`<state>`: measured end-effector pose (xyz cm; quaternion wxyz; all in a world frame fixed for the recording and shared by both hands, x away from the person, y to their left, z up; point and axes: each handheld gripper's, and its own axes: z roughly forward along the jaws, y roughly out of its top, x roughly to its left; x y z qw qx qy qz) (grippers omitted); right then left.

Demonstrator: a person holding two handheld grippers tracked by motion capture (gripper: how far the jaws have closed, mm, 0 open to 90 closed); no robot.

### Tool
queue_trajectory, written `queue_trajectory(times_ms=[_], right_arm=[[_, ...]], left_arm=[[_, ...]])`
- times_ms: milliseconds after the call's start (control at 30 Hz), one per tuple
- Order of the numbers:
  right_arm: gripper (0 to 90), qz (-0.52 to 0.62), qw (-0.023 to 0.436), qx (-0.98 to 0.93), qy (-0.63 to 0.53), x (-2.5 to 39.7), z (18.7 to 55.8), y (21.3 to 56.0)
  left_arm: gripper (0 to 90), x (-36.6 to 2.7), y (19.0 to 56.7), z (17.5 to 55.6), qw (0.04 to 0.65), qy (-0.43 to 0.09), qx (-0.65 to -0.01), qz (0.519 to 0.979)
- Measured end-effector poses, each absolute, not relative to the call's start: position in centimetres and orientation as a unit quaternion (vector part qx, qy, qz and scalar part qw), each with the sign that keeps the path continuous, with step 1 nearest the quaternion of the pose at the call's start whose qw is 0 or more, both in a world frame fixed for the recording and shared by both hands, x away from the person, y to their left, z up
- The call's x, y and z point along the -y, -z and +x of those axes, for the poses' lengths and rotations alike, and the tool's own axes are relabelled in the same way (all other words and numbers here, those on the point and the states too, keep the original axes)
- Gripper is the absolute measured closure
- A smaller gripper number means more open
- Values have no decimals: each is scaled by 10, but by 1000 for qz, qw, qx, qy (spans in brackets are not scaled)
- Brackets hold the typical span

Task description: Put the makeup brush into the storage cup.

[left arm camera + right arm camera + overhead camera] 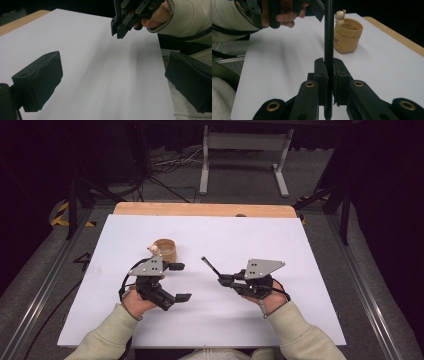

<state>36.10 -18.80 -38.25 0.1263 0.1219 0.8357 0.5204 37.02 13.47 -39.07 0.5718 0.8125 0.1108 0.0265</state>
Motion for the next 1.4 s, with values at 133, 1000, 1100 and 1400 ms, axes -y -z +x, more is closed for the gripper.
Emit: queue_trajectory(times_ms=[133, 1000, 1100, 1400], right_arm=[[837, 128, 133, -816, -548, 188, 362, 388], [835, 139, 131, -749, -635, 183, 362, 424], [835, 142, 131, -750, -633, 182, 362, 426], [833, 143, 132, -753, -629, 181, 363, 427]], left_arm=[[28, -137, 391, 372, 587, -30, -106, 802], [23, -133, 392, 376, 625, -36, -114, 771], [24, -131, 391, 377, 632, -30, -109, 767], [24, -117, 387, 377, 642, -34, -103, 759]])
